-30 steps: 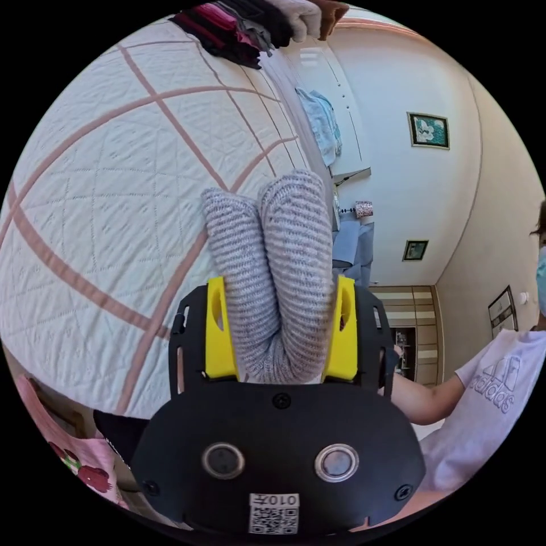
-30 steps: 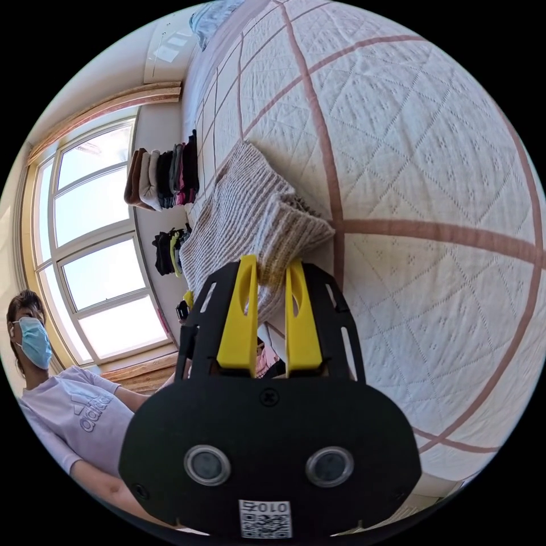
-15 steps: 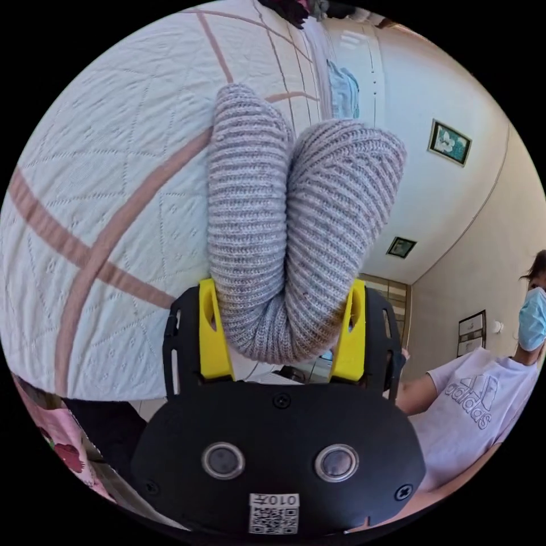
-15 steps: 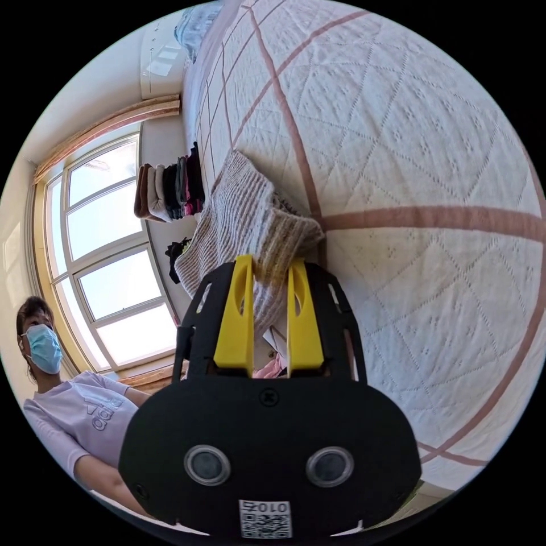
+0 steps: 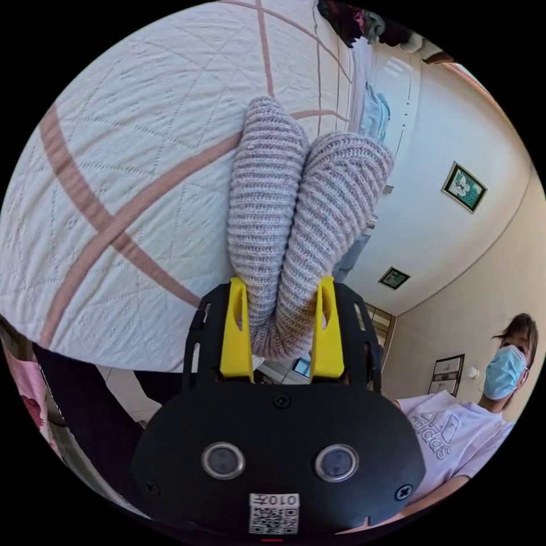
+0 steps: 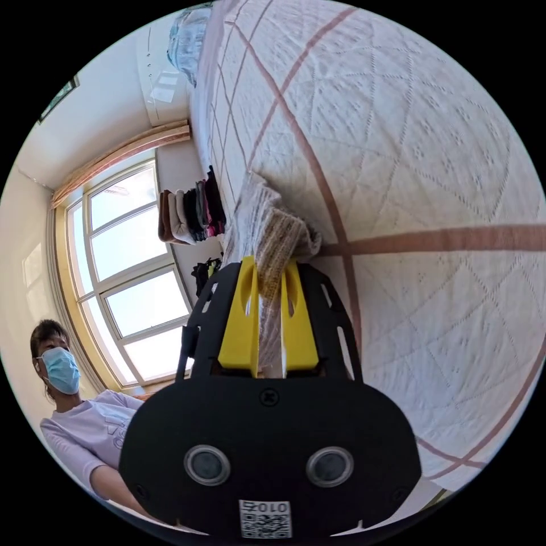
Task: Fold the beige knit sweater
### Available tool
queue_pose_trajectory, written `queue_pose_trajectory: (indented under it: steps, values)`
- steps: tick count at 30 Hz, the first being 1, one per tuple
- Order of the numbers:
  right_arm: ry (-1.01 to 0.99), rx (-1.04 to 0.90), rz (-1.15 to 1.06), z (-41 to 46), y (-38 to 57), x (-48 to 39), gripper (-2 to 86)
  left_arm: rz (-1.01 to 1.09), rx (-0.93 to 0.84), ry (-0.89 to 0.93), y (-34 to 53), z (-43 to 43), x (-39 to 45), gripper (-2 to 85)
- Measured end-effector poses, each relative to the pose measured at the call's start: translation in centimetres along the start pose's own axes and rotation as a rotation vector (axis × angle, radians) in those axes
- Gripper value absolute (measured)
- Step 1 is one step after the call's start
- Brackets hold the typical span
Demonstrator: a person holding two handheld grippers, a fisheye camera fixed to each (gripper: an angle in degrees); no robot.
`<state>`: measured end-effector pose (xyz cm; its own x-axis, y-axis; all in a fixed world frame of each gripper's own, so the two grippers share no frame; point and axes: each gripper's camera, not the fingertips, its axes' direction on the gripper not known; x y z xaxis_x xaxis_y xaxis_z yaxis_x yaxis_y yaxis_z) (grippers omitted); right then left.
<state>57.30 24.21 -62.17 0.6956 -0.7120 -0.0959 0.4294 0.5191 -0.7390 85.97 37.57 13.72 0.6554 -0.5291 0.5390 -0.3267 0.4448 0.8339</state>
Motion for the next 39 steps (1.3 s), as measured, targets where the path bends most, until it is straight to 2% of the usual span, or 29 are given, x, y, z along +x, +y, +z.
queue_pose_trajectory:
  steps: [7, 15, 23, 30, 39]
  values:
    - [-0.111, 0.045, -0.124, 1.6, 4.2, -3.0, 6.9, 0.084, -0.038, 0.061, 4.2, -2.4, 7.8, 18.1]
    - [-0.116, 0.084, -0.294, 5.3, 9.9, -10.1, 6.9, 0.254, -0.111, 0.148, 10.9, -7.6, 19.9, 18.0]
    - [-0.141, 0.107, -0.39, 14.6, 17.6, -13.9, 7.0, 0.373, -0.154, 0.165, 19.4, -17.3, 31.2, 18.3]
    - [-0.199, 0.03, -0.379, 22.8, 20.1, -10.5, 7.1, 0.413, -0.066, 0.138, 29.3, -25.8, 36.7, 18.3]
    - [-0.216, -0.163, -0.506, 30.8, 18.6, -5.6, 7.2, 0.404, 0.138, 0.143, 43.2, -31.8, 41.8, 18.6]
